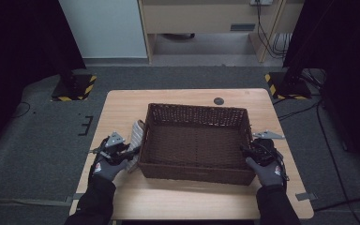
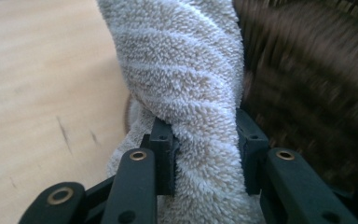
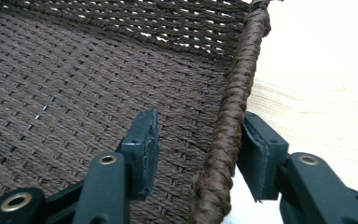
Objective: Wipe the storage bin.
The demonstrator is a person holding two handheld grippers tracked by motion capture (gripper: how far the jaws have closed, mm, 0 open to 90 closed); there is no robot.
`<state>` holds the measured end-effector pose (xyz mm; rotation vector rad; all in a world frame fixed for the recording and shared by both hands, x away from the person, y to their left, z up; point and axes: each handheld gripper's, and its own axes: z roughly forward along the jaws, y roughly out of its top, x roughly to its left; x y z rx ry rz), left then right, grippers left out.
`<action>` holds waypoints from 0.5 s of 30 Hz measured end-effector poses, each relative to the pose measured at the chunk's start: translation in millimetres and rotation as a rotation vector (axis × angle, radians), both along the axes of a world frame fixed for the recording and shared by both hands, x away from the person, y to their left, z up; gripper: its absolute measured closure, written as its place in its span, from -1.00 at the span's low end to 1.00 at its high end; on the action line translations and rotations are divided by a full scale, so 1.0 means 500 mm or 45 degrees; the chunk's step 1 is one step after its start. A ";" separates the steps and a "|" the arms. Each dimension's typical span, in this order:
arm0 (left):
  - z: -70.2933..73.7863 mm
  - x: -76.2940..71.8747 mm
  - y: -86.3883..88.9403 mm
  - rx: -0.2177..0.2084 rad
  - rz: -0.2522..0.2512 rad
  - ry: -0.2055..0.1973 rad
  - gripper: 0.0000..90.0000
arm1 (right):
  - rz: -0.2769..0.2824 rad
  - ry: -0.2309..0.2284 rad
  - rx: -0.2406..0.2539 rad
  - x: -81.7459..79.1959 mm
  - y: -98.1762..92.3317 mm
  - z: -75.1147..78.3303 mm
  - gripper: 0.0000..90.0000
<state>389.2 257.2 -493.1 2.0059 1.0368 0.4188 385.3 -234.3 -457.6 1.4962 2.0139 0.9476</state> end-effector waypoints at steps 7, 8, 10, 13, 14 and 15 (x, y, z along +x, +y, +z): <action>0.023 -0.009 0.034 -0.114 0.067 -0.025 0.44 | 0.027 -0.050 0.020 0.002 -0.007 0.011 -0.06; 0.034 -0.013 0.043 -0.145 0.081 -0.046 0.44 | 0.028 -0.083 0.036 0.001 -0.009 0.018 -0.06; 0.057 -0.024 0.055 -0.195 0.087 -0.089 0.44 | 0.024 -0.119 0.043 -0.002 -0.014 0.031 -0.04; 0.083 -0.045 0.061 -0.219 0.055 -0.125 0.44 | 0.025 -0.142 0.060 -0.007 -0.029 0.046 0.08; 0.085 -0.048 0.060 -0.214 0.042 -0.123 0.44 | 0.025 -0.140 0.053 -0.008 -0.034 0.046 0.11; 0.086 -0.051 0.057 -0.208 0.033 -0.121 0.44 | 0.023 -0.133 0.047 -0.009 -0.037 0.046 0.15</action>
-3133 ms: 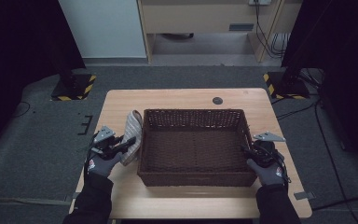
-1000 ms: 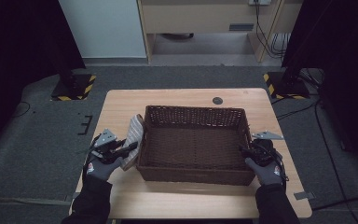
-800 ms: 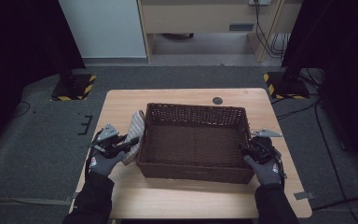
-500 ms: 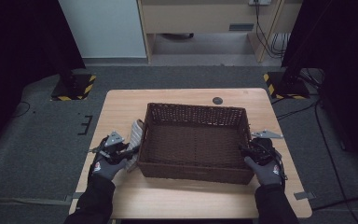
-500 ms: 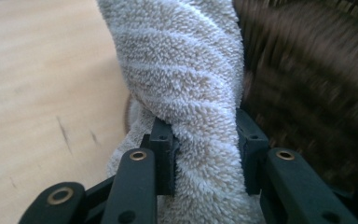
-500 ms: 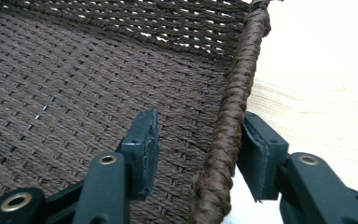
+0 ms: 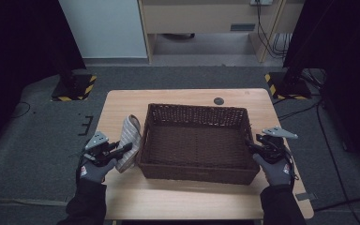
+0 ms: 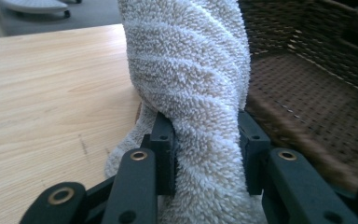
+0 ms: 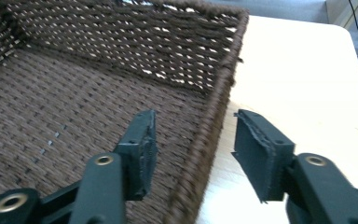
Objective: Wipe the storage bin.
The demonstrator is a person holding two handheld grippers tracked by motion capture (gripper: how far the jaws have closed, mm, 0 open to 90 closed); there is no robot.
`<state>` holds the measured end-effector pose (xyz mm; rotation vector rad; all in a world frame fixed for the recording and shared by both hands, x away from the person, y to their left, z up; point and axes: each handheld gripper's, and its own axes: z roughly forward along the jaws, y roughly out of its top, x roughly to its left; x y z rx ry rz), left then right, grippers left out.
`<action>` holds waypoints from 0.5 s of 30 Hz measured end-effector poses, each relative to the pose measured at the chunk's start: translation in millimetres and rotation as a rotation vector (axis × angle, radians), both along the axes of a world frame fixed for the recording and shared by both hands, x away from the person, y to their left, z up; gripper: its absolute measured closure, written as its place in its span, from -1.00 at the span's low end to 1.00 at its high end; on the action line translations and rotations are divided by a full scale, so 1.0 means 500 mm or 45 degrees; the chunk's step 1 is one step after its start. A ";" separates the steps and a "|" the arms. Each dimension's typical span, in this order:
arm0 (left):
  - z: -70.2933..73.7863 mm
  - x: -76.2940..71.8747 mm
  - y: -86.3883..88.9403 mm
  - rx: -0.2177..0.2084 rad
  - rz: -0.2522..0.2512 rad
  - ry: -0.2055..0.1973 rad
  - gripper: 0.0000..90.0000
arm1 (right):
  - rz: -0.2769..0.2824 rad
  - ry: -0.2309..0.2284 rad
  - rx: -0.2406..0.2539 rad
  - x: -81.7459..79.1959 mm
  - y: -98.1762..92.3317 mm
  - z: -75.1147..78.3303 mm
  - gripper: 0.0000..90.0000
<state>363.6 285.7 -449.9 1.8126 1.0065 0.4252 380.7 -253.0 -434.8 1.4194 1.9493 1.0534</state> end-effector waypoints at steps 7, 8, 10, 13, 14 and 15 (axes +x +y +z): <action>-0.025 0.012 -0.036 0.104 -0.046 0.035 0.44 | 0.067 0.079 -0.054 0.000 0.001 -0.018 0.40; -0.024 0.016 -0.038 0.113 -0.047 0.034 0.44 | 0.082 0.088 -0.058 0.000 0.003 -0.019 0.45; -0.019 0.027 -0.040 0.116 -0.042 0.029 0.44 | 0.081 0.087 -0.046 0.002 0.003 -0.019 0.48; -0.020 0.046 -0.040 0.123 -0.033 0.021 0.44 | 0.067 0.086 -0.035 0.004 0.009 -0.021 0.49; -0.025 0.051 -0.038 0.114 -0.029 0.027 0.44 | 0.061 0.081 -0.040 0.005 0.011 -0.021 0.49; -0.028 0.053 -0.036 0.118 -0.035 0.035 0.44 | 0.053 0.079 -0.040 0.006 0.014 -0.022 0.49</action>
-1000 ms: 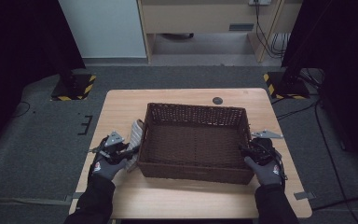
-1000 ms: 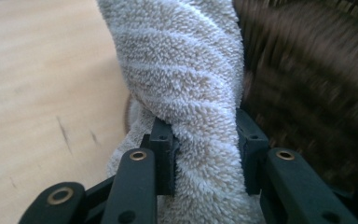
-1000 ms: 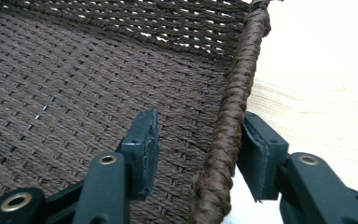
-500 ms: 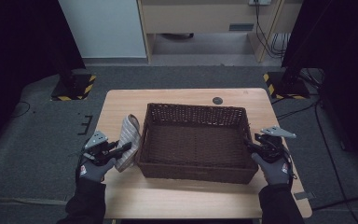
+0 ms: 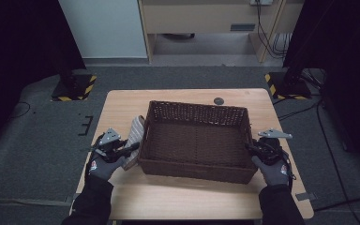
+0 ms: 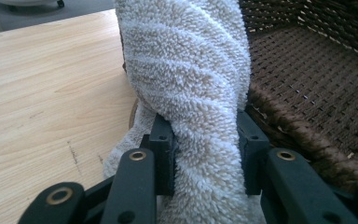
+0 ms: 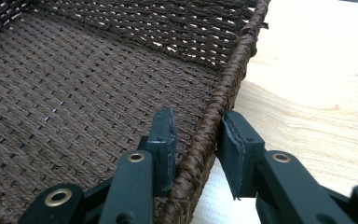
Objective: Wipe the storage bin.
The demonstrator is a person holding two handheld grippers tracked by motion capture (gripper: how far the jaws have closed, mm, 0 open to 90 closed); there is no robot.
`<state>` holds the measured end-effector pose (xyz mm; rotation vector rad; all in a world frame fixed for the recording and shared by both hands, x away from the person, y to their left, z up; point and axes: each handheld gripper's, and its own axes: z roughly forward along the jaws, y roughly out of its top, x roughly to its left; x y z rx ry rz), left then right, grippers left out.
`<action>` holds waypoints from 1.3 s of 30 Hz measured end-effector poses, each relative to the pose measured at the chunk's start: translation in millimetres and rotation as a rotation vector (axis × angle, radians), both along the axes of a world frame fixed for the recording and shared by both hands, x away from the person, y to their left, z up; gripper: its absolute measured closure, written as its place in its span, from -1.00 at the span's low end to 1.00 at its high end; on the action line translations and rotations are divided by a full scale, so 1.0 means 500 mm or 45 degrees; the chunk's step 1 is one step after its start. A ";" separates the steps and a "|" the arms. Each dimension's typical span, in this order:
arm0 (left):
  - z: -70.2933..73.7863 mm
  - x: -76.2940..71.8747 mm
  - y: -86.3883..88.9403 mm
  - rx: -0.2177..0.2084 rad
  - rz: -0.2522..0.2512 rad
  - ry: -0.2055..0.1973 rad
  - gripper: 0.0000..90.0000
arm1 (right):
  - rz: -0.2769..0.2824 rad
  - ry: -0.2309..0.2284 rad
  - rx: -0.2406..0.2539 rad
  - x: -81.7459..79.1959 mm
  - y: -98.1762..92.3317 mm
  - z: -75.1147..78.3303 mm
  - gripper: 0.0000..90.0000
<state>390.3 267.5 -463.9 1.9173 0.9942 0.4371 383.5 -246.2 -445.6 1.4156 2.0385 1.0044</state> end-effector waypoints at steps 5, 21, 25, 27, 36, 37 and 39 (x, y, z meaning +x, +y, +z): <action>-0.044 0.007 -0.006 0.070 -0.006 0.083 0.44 | 0.003 -0.010 0.016 -0.002 -0.003 -0.003 0.48; 0.016 -0.045 0.032 -0.115 0.001 -0.044 0.43 | 0.012 -0.008 -0.008 -0.009 -0.001 -0.005 0.45; 0.001 -0.042 0.015 -0.036 -0.036 -0.023 0.43 | 0.013 -0.002 -0.011 -0.009 -0.002 -0.009 0.45; -0.016 -0.037 0.010 0.001 -0.045 0.020 0.43 | 0.013 -0.001 -0.002 -0.010 -0.003 -0.009 0.45; -0.062 -0.033 0.003 0.044 -0.031 0.124 0.43 | 0.014 -0.004 -0.010 -0.011 -0.002 -0.009 0.45; -0.056 -0.035 0.009 0.022 -0.020 0.113 0.43 | 0.012 -0.004 -0.010 -0.011 -0.002 -0.009 0.45; -0.039 -0.042 0.019 -0.011 -0.007 0.082 0.43 | 0.012 -0.002 -0.010 -0.013 -0.001 -0.008 0.45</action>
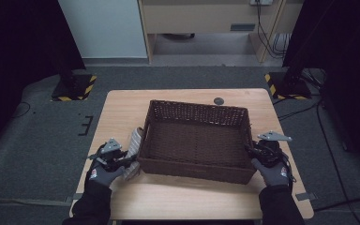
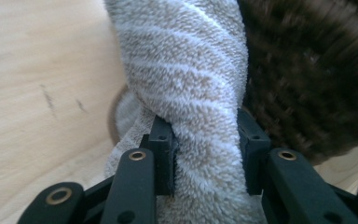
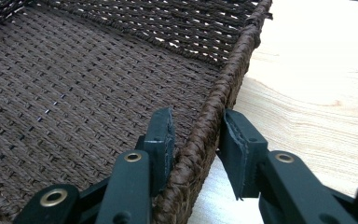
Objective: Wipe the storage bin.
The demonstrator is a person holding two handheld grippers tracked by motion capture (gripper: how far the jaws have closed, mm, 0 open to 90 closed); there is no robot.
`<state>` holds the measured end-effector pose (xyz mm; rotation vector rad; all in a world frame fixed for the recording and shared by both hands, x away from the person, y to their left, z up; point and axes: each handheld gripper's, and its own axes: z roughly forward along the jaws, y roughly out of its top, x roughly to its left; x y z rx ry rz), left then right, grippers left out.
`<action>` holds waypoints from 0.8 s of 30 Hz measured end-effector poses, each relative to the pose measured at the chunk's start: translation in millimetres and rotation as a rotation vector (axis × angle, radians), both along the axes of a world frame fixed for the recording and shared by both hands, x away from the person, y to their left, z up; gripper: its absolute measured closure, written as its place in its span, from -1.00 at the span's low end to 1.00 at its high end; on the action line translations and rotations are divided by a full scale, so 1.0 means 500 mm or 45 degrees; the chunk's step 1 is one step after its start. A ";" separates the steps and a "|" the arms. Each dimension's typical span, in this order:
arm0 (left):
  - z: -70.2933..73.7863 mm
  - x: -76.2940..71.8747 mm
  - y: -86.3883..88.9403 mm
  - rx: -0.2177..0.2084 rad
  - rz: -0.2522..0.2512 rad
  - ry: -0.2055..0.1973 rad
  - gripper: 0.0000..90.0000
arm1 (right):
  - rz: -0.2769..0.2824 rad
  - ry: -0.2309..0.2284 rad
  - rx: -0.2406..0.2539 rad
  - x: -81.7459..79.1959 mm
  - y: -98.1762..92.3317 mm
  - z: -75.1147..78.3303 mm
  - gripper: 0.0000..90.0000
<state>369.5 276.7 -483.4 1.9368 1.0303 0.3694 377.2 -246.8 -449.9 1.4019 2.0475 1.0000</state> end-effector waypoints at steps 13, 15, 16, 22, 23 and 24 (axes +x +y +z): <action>0.023 -0.045 0.006 -0.010 -0.081 -0.064 0.43 | -0.010 -0.006 -0.003 -0.006 0.004 -0.001 0.45; 0.007 -0.042 0.002 0.012 -0.080 -0.037 0.43 | -0.010 -0.009 -0.002 -0.006 0.004 -0.001 0.45; -0.005 -0.040 -0.001 0.036 -0.082 -0.009 0.43 | -0.010 -0.010 -0.001 -0.006 0.004 -0.001 0.45; -0.025 -0.038 -0.001 0.057 -0.058 0.030 0.44 | -0.012 -0.010 -0.001 -0.006 0.004 -0.001 0.45; -0.019 -0.041 0.002 0.034 -0.042 0.016 0.44 | -0.014 -0.006 0.003 -0.007 0.004 -0.001 0.45; -0.011 -0.044 0.006 0.021 -0.036 0.005 0.44 | -0.013 -0.006 0.003 -0.007 0.004 -0.001 0.45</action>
